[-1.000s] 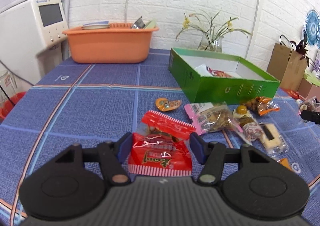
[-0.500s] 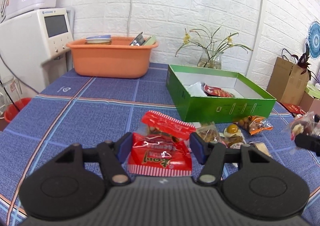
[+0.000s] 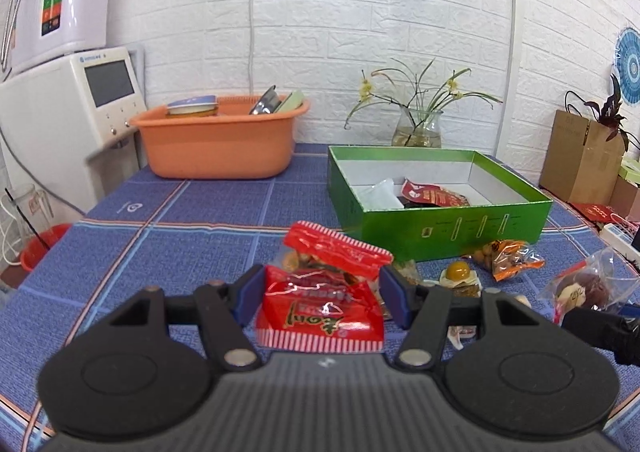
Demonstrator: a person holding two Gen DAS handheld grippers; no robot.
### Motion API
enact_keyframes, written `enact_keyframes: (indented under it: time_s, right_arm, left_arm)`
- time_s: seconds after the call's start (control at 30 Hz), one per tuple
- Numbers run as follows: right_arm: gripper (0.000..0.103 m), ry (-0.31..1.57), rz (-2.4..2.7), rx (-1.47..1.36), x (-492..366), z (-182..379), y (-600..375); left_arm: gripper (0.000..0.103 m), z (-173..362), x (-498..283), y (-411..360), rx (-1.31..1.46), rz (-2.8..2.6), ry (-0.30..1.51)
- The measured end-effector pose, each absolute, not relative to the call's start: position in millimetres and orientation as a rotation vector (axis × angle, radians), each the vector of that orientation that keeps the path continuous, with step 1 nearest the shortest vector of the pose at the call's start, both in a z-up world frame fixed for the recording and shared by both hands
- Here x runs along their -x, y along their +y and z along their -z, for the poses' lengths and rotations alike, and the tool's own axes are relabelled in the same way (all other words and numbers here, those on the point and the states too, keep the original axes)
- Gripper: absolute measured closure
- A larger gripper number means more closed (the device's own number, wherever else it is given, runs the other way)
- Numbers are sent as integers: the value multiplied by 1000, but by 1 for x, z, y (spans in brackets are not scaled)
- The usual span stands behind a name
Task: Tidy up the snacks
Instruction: 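Carry red candy packs into the green box with left tool while right tool carries clear bag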
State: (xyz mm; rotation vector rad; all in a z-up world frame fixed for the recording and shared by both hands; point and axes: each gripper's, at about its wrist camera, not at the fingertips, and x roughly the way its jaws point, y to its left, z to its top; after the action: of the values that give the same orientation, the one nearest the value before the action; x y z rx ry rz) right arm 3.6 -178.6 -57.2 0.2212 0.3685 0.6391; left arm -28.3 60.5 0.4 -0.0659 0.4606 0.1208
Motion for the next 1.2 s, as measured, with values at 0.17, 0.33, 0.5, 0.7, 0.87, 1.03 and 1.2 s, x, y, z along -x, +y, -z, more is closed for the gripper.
enact_keyframes:
  time_s: [0.17, 0.33, 0.5, 0.7, 0.87, 1.03, 1.2]
  right_arm:
    - [36, 361, -641, -218, -3, 55, -179]
    - [36, 336, -636, -193, -6, 46, -178]
    - [36, 283, -617, -154, -12, 30, -181]
    - [36, 235, -587, -147, -26, 20, -188]
    - [36, 233, -576, -217, -62, 20, -193]
    - [36, 183, -562, -257, -104, 16, -197]
    - [36, 144, -500, -240, -129, 16, -196]
  left_arm:
    - [42, -1, 29, 56, 58, -106, 458]
    - [42, -10, 28, 53, 55, -79, 432]
    - [42, -24, 18, 50, 51, -43, 396]
    - [42, -32, 1, 44, 45, -7, 381]
    - [42, -33, -24, 39, 51, 30, 388]
    - [42, -32, -59, 32, 55, 46, 382]
    - [42, -24, -95, 27, 62, 58, 390]
